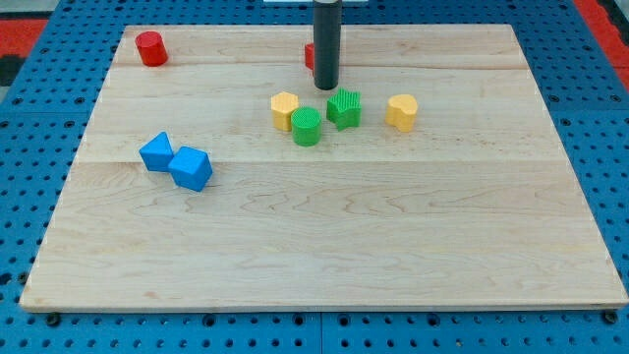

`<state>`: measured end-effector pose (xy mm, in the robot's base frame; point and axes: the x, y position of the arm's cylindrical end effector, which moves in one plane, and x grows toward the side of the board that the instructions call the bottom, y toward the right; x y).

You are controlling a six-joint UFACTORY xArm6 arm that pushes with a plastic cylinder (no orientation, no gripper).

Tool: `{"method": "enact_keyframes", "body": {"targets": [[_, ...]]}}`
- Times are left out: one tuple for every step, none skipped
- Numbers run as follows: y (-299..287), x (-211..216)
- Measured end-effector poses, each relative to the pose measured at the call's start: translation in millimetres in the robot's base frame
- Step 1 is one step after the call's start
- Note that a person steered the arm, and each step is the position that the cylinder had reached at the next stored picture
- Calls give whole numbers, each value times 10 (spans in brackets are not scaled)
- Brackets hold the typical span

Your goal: Place the blue triangle to the bottom of the red star

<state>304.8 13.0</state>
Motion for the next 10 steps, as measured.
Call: {"method": "enact_keyframes", "body": {"targets": [[-239,-285],[-20,-261],[76,-233],[76,-229],[-491,-93],[-790,186],[-1215,393],[-1286,720],[-823,1061],[-1013,1319]]}}
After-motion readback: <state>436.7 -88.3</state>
